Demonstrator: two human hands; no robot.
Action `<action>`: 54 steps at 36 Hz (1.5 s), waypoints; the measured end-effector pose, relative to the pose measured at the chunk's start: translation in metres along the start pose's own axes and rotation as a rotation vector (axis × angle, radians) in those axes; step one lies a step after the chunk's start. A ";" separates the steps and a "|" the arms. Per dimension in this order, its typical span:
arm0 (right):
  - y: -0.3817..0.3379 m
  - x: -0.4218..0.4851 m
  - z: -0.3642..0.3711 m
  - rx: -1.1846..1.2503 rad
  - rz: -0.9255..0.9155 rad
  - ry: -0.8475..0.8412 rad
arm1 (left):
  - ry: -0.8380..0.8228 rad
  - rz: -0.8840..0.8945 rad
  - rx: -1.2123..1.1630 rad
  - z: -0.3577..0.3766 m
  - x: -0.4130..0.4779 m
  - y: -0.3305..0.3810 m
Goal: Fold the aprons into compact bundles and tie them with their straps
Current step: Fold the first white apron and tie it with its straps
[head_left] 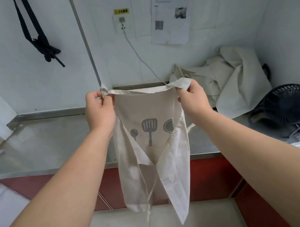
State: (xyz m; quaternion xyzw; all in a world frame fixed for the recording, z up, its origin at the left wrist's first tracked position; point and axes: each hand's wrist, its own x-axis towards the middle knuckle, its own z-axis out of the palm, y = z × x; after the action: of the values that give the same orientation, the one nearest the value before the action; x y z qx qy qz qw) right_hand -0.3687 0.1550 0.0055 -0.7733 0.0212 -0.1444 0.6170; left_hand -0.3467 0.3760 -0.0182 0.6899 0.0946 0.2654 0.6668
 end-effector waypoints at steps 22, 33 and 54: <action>0.052 0.241 0.084 -0.257 0.060 0.024 | -0.103 -0.084 0.094 0.121 0.232 -0.086; 0.078 0.349 0.137 -0.421 0.153 -0.075 | -0.477 -0.161 0.230 0.165 0.329 -0.124; 0.225 0.224 0.213 -0.937 0.195 -0.956 | -0.531 -0.346 0.830 0.090 0.221 -0.274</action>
State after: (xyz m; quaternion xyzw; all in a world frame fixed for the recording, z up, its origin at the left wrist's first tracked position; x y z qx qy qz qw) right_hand -0.0682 0.2563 -0.2081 -0.9326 -0.1239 0.2945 0.1682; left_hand -0.0551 0.4301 -0.2283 0.9140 0.1322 -0.0925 0.3724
